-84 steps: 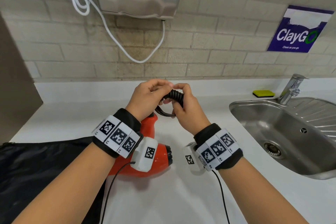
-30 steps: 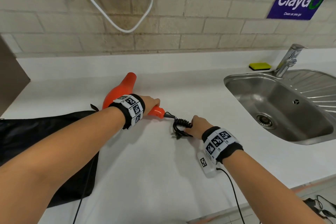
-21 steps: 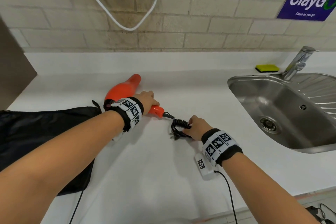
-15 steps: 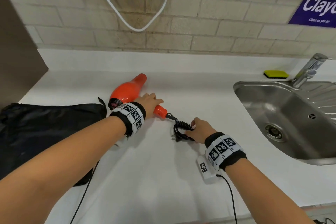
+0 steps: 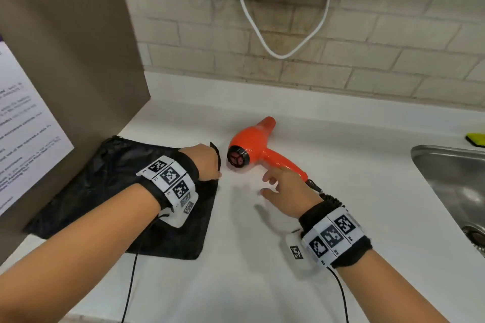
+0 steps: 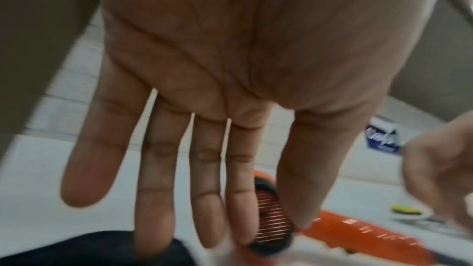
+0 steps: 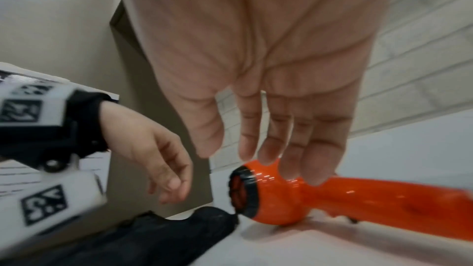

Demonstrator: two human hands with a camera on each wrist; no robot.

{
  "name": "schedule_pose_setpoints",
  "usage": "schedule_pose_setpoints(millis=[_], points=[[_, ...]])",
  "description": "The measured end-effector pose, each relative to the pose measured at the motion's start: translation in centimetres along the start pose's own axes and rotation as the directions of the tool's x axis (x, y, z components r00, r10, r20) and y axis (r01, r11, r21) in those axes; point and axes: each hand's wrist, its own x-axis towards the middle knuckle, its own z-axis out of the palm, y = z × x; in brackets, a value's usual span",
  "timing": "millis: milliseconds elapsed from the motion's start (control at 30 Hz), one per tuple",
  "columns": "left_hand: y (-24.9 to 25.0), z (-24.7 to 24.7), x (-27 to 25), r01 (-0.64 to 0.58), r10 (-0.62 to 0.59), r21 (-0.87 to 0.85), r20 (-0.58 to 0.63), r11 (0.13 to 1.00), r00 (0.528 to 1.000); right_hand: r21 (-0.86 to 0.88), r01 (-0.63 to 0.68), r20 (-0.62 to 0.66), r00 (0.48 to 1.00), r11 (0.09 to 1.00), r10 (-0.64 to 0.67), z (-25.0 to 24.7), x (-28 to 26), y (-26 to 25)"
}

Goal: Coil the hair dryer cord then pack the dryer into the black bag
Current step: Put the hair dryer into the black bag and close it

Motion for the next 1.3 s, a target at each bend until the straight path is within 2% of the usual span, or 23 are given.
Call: schedule_pose_setpoints(millis=[100, 233, 300, 400, 500, 567, 633, 733, 800, 833, 867, 900, 933, 967, 1000, 1033, 1067, 1133, 1167, 1233, 1300], points=[[-5.5, 0.5, 1.5, 0.096, -0.096, -0.046, 0.013, 0.994, 0.995, -0.012, 0.075, 0.102, 0.992, 0.997, -0.073, 2.2, 2.8, -3.4], [-9.4, 1.9, 3.8, 0.085, -0.082, -0.068, 0.048, 0.994, 0.995, -0.01, 0.049, 0.18, 0.983, 0.999, -0.047, 4.4, 6.2, -6.4], [-10.4, 2.4, 4.5, 0.043, -0.041, -0.056, 0.027, 0.998, 0.999, -0.044, 0.046, 0.188, 0.981, 0.998, -0.037, 4.9, 7.6, -7.4], [-11.3, 2.2, 4.1, -0.108, 0.091, -0.109, -0.147, 0.988, 0.985, -0.047, 0.086, 0.163, 0.984, 0.995, -0.077, 5.4, 8.9, -8.3], [-10.9, 1.7, 2.3, -0.353, 0.283, -0.199, -0.31, 0.914, 0.908, -0.016, 0.134, 0.114, 0.985, 0.991, -0.131, 5.4, 9.3, -8.9], [-10.4, 1.0, 1.0, -0.451, 0.326, -0.227, -0.43, 0.863, 0.842, 0.004, 0.154, 0.047, 0.987, 0.988, -0.154, 5.4, 9.2, -9.0], [-10.4, 0.0, -0.3, -0.492, 0.307, -0.203, -0.569, 0.847, 0.763, 0.014, 0.166, 0.03, 0.986, 0.986, -0.167, 5.2, 8.5, -8.9], [-10.7, -1.9, -2.0, -0.481, 0.222, -0.139, -0.755, 0.865, 0.617, -0.002, 0.123, 0.065, 0.99, 0.992, -0.123, 4.7, 7.0, -8.3], [-10.0, -2.1, -2.9, -0.517, 0.204, -0.15, -0.799, 0.843, 0.566, -0.096, 0.107, 0.047, 0.994, 0.99, -0.103, 4.1, 6.3, -7.9], [-9.5, -2.0, -3.3, -0.568, 0.211, -0.206, -0.786, 0.797, 0.581, -0.143, 0.083, 0.031, 0.996, 0.986, -0.079, 3.6, 5.9, -7.9], [-9.0, -1.7, -3.8, -0.602, 0.234, -0.299, -0.725, 0.74, 0.647, -0.146, 0.059, 0.003, 0.998, 0.988, -0.059, 3.1, 5.7, -7.8], [-8.5, -1.5, -4.4, -0.589, 0.278, -0.413, -0.601, 0.695, 0.749, -0.11, 0.043, -0.027, 0.999, 0.993, -0.046, 2.7, 5.4, -7.6], [-8.1, -1.3, -4.9, -0.519, 0.325, -0.521, -0.42, 0.678, 0.847, -0.054, 0.026, -0.049, 0.998, 0.998, -0.029, 2.3, 5.1, -7.4], [-7.7, -1.1, -5.3, -0.396, 0.332, -0.606, -0.222, 0.69, 0.917, 0.003, 0.003, -0.068, 0.998, 1.0, -0.003, 1.9, 4.8, -7.2], [-7.5, -0.9, -5.3, -0.262, 0.292, -0.652, -0.064, 0.712, 0.954, 0.044, -0.008, -0.093, 0.996, 0.999, 0.012, 1.6, 4.5, -6.9], [-7.5, -0.5, -5.0, -0.175, 0.221, -0.646, -0.01, 0.743, 0.975, 0.066, 0.003, -0.116, 0.993, 0.998, 0.005, 1.4, 4.3, -6.5], [-7.7, 0.0, -4.4, -0.143, 0.129, -0.576, -0.065, 0.805, 0.99, 0.074, 0.016, -0.124, 0.992, 0.997, -0.007, 1.4, 4.2, -6.2], [-8.3, 0.6, -3.0, -0.081, 0.017, -0.285, -0.22, 0.955, 0.975, 0.098, 0.029, -0.101, 0.995, 0.995, -0.019, 1.4, 3.9, -5.9], [-8.7, 1.0, -2.4, -0.019, -0.007, -0.118, -0.215, 0.993, 0.977, 0.138, 0.035, -0.087, 0.996, 0.99, -0.023, 1.4, 3.7, -5.7], [-9.2, 1.5, -1.4, 0.081, -0.074, 0.103, -0.07, 0.991, 0.995, 0.261, 0.044, -0.085, 0.996, 0.964, -0.022, 1.3, 3.4, -5.6], [-9.3, 2.2, -1.0, 0.088, -0.096, 0.104, 0.078, 0.991, 0.992, 0.402, 0.062, -0.14, 0.99, 0.914, -0.006, 1.3, 3.1, -5.5]])
